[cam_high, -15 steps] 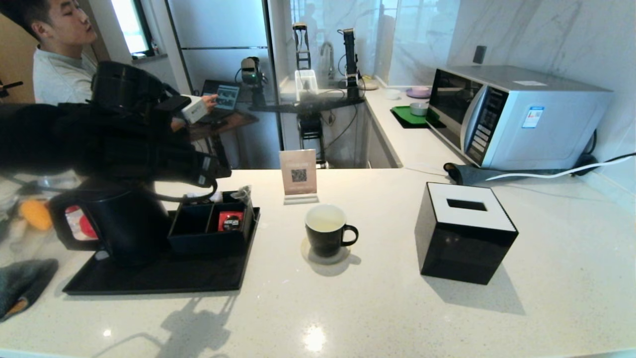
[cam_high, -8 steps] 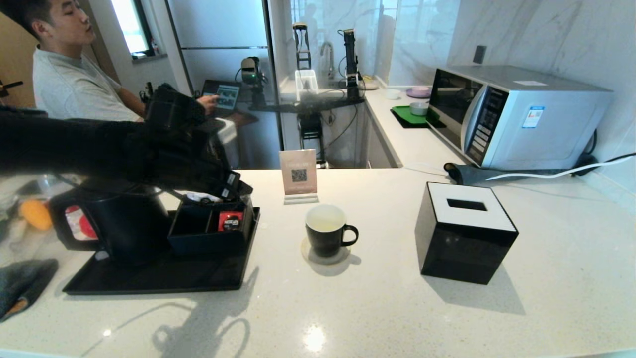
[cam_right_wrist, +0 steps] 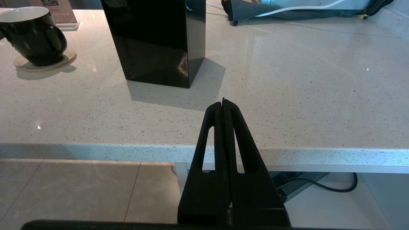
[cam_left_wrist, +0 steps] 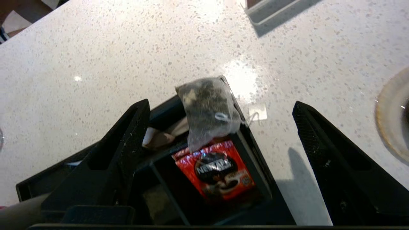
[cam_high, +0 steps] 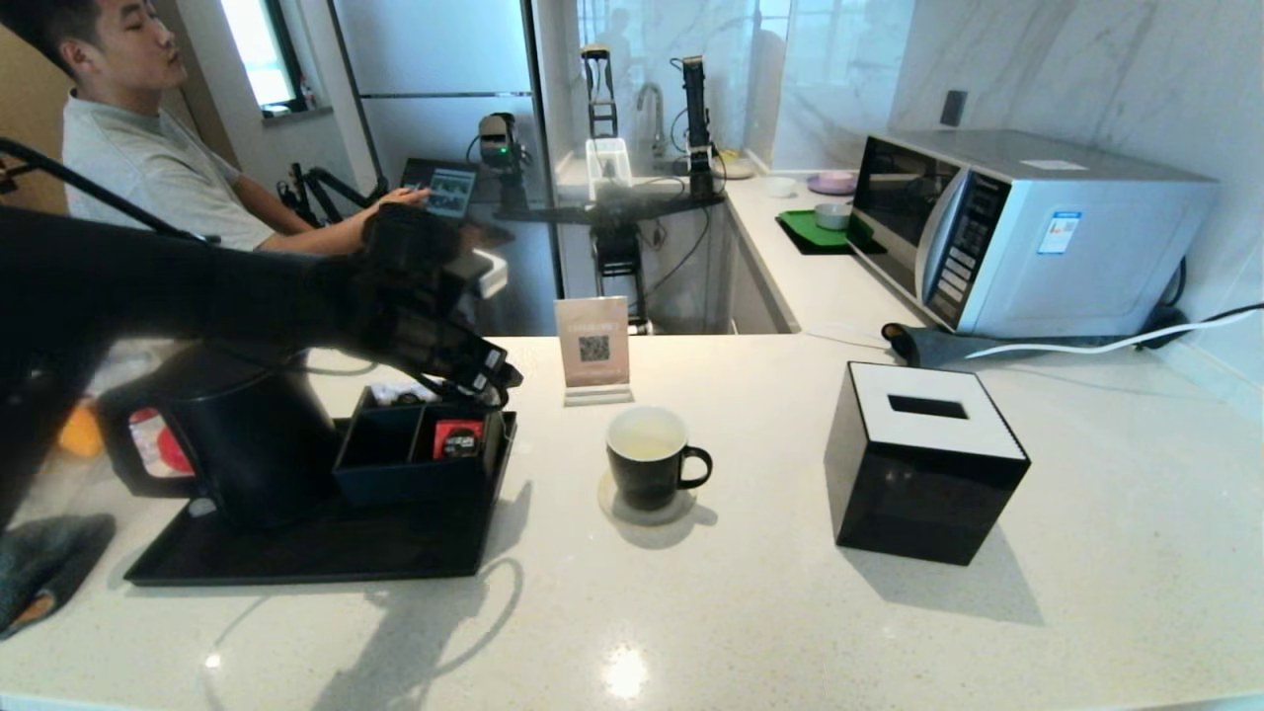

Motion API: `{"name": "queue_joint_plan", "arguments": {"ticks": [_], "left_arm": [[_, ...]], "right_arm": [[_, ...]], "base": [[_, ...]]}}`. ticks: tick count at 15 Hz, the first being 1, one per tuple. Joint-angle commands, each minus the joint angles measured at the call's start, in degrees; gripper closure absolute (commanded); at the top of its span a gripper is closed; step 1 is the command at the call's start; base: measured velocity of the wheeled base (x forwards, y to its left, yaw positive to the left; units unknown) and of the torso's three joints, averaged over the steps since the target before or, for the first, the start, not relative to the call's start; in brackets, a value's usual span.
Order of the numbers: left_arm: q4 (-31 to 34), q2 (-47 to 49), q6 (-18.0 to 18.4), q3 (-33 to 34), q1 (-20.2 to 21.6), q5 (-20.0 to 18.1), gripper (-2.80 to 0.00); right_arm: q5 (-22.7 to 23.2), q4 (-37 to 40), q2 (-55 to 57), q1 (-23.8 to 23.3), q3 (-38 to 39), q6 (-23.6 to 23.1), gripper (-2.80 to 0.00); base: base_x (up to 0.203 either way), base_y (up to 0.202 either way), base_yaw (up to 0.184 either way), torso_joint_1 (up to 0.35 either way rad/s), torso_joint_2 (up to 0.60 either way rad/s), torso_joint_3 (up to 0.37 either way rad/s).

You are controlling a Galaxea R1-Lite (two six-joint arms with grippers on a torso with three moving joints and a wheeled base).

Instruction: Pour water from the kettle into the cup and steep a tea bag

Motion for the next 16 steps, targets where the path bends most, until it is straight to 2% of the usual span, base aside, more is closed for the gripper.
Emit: {"name": "queue_joint_plan", "arguments": {"ticks": [1,6,11,16], "left_arm": [[-0.02,3.91,0.18,-2.55,-0.38,1.51,-2.80],[-0.21,7.87,0.85,-6.99,-1.65,1.93,-2.80],[-0.34,11.91,1.68,-12.03,-1.57,4.60,-2.80],[-0.25,12.53,1.77,-12.87,-1.48,5.59,-2.80]], "right_arm": [[0.05,0.00,0.07,0.02,0.00,0.00,0.00],[0.05,0.00,0.07,0.02,0.00,0.00,0.00],[0.05,0.00,0.07,0.02,0.00,0.00,0.00],[0.05,0.00,0.07,0.02,0.00,0.00,0.00]], "base": [[0.000,0.000,0.000,0.000,0.00,0.000],[0.000,0.000,0.000,0.000,0.00,0.000],[0.000,0.000,0.000,0.000,0.00,0.000],[0.000,0.000,0.000,0.000,0.00,0.000]]}}
